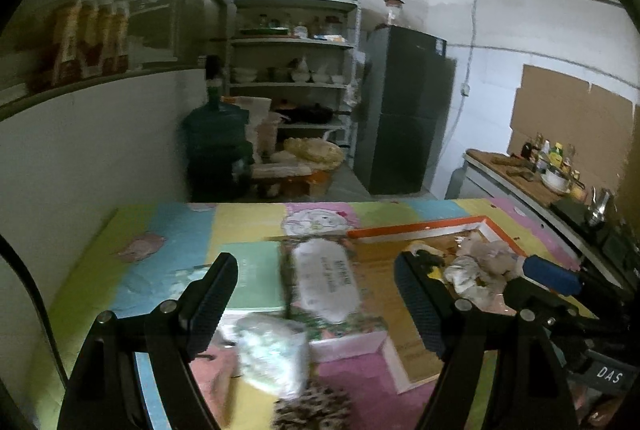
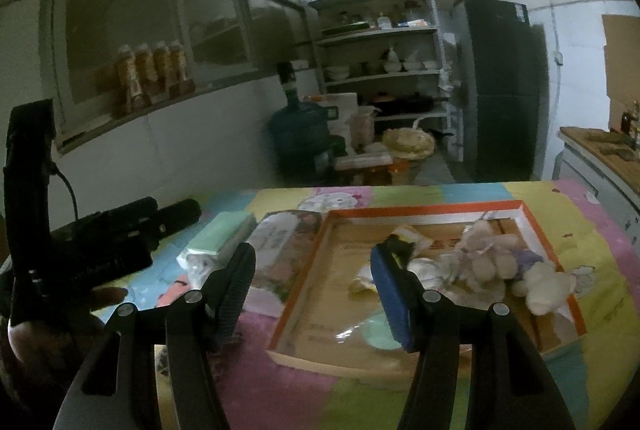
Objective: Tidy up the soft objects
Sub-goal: 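Move both tools back from the box toward the remaining pile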
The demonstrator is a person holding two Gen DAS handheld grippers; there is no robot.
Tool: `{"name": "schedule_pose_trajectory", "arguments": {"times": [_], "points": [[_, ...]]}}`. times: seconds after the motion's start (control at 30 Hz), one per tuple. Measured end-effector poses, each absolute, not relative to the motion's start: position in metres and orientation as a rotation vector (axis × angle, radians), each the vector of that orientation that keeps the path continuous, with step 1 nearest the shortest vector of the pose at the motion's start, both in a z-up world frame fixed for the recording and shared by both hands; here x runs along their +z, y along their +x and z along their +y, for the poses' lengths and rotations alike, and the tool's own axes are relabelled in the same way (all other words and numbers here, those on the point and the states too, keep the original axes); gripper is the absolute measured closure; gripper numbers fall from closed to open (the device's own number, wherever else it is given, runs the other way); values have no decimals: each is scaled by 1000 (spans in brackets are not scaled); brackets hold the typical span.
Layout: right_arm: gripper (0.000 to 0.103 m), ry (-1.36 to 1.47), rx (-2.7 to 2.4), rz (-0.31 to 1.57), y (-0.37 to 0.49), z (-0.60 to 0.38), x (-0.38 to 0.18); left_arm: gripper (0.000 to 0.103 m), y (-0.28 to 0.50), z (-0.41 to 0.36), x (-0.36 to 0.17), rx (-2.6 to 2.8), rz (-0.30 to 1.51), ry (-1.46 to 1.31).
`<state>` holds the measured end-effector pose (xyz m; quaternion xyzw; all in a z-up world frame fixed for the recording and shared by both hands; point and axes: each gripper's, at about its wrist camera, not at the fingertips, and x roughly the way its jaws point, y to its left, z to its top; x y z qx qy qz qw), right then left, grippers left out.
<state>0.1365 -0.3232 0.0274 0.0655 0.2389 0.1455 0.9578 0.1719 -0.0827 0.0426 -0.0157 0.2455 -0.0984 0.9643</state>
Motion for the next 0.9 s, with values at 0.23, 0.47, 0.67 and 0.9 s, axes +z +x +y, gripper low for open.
{"name": "schedule_pose_trajectory", "arguments": {"times": [0.23, 0.47, 0.67, 0.9], "points": [[31, 106, 329, 486, 127, -292, 22, 23, 164, -44, 40, -154, 488, -57], [31, 70, 378, 502, 118, -263, 14, 23, 157, -7, 31, -108, 496, -79], [29, 34, 441, 538, 109, -232, -1, 23, 150, 20, 22, -78, 509, -99], [28, 41, 494, 595, 107, -206, -23, 23, 146, 44, 10, -67, 527, -137]]}}
